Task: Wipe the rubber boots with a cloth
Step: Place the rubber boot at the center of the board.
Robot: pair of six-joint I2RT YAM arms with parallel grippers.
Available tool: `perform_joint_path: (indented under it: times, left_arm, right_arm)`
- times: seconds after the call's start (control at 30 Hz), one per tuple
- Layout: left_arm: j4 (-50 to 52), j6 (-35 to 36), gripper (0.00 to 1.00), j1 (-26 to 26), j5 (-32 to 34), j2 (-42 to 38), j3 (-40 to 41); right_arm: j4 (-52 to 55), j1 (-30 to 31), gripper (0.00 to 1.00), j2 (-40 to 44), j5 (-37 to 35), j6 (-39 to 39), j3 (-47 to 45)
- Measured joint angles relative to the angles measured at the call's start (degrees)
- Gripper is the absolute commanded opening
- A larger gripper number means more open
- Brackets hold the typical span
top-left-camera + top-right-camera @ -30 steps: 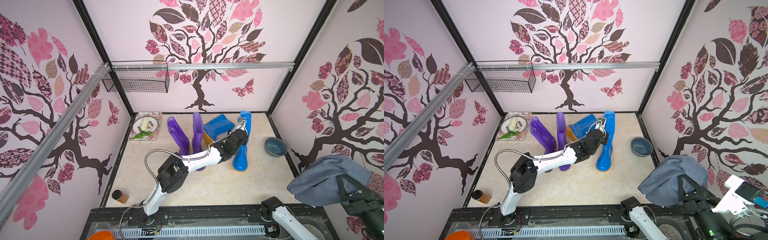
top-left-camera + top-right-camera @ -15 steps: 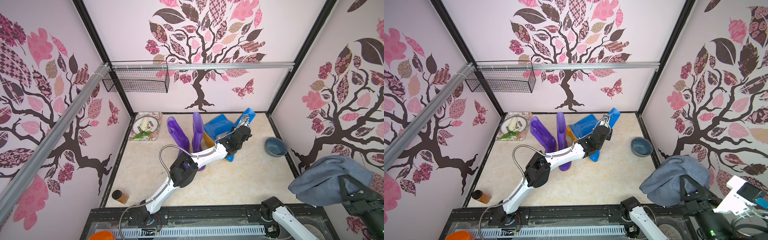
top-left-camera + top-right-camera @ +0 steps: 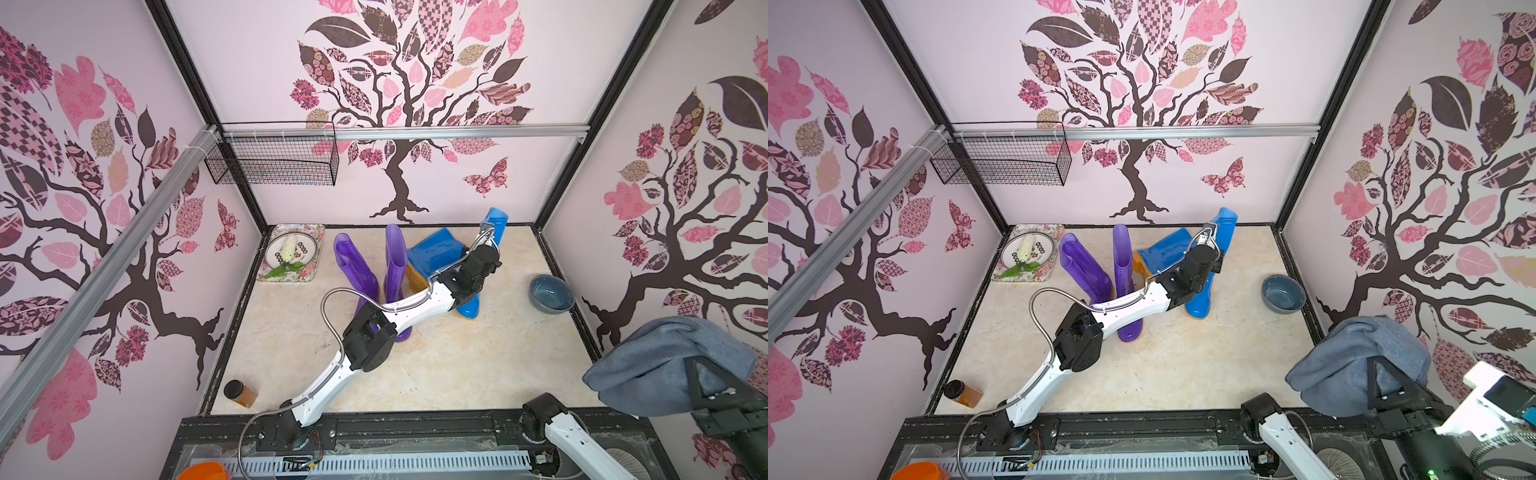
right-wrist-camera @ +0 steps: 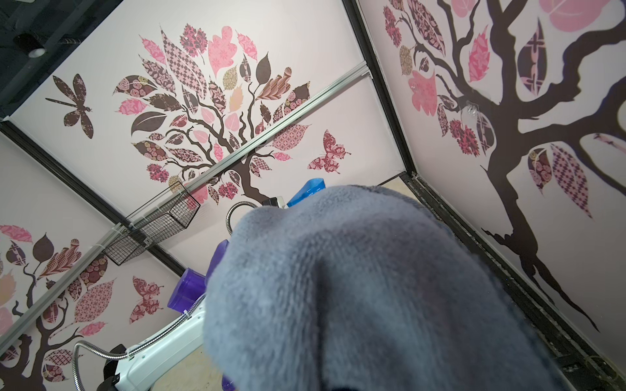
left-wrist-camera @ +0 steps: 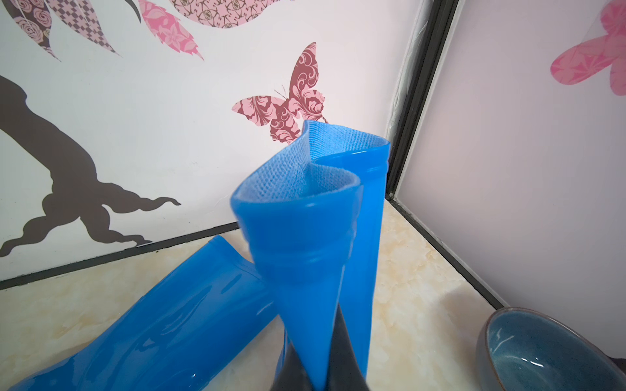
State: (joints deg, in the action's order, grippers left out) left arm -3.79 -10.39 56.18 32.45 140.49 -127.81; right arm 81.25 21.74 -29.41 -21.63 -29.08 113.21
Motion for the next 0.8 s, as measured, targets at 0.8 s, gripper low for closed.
perform_joint_path:
  times: [0.8]
  left_arm:
    - [-8.8, -14.6, 0.0, 1.2, 2.9, -2.1, 10.2]
  right_arm:
    - [0.0, 0.3, 0.0, 0.6, -0.7, 0.0, -0.2]
